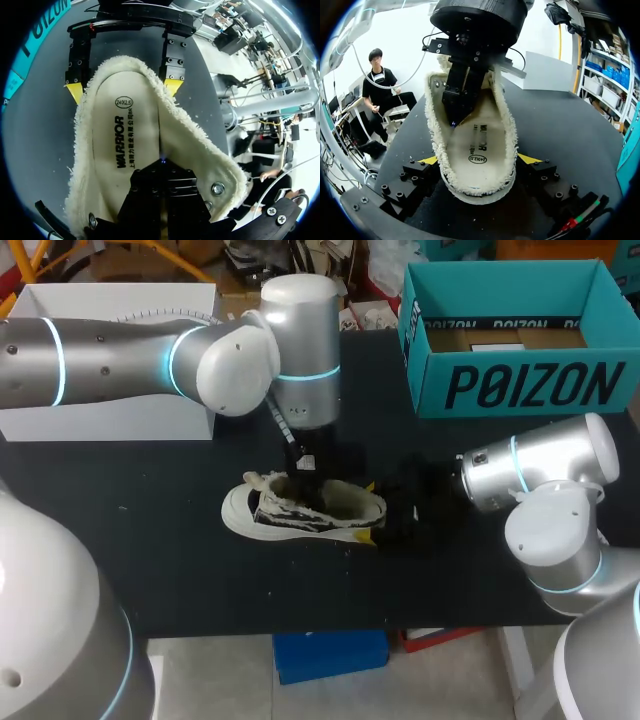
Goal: Take the shoe out of the shoebox, open the shoe tongue, remove and reinsert the insole, then place the shoe into the shoebox
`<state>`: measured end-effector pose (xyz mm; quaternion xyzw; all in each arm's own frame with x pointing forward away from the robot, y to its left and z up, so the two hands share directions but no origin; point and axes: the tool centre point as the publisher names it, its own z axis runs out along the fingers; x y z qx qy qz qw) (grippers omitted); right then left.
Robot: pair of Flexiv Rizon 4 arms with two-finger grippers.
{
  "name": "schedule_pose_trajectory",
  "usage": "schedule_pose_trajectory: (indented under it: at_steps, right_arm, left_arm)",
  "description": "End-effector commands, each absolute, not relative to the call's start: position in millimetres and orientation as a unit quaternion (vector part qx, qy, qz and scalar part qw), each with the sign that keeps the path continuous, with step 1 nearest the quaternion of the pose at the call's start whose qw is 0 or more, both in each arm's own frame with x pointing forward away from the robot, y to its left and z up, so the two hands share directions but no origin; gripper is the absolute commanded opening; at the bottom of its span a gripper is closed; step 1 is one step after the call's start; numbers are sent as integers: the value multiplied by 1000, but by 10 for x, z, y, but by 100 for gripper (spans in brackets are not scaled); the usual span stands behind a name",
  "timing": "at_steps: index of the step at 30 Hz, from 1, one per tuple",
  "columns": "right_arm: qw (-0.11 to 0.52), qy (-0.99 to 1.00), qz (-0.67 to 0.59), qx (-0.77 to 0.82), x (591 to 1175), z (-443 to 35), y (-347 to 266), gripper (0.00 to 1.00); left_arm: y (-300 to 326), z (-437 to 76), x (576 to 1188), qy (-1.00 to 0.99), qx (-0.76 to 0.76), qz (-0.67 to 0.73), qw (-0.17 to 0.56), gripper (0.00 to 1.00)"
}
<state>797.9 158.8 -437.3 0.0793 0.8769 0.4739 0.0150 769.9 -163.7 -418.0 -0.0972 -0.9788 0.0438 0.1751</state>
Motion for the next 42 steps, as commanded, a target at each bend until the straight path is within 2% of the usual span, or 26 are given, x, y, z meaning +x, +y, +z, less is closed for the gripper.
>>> schedule_pose_trajectory:
  at_steps: [1,6,7,8,9,11,13,21,24,28,31,36,42]
  right_arm:
    - [15,877,473,80,7990,-4366,1589,0]
    - [15,877,473,80,7990,-4366,1589,0]
    - [15,877,473,80,7990,-4366,1589,0]
    - [15,877,473,80,7990,-4366,1589,0]
    - [15,877,473,80,7990,-4366,1589,0]
    - [15,877,473,80,7990,-4366,1589,0]
    - [15,877,473,80,7990,-4366,1589,0]
    - [15,877,473,80,7990,-4366,1589,0]
    - [15,877,473,80,7990,-4366,1589,0]
    - [15,877,473,80,7990,-4366,1589,0]
    - [15,877,473,80,7990,-4366,1589,0]
    - [15,877,473,80,7990,-4366,1589,0]
    - [15,877,473,80,7990,-4366,1589,0]
  left_arm:
    - [-1620,-4324,7653,-979,-95,48,175,0]
    - [-1609,-4330,7662,-979,-93,49,176,0]
    - [-1608,-4328,7663,-979,-92,50,176,8]
    - [-1607,-4326,7665,-979,-91,51,173,21]
    - [-1606,-4325,7667,-980,-91,52,172,25]
    - [-1605,-4323,7669,-981,-90,52,165,27]
    - [-1605,-4324,7669,-981,-88,53,164,34]
    - [-1590,-4388,7672,-990,-76,23,113,35]
    - [-1580,-4423,7678,-995,-65,9,79,41]
    - [-1553,-4465,7707,-998,-50,-2,39,33]
    - [-1532,-4499,7727,-999,-44,-10,3,33]
    - [-1465,-4565,7782,-998,-30,-18,-59,28]
    - [-1403,-4656,7801,-995,-27,-16,-92,23]
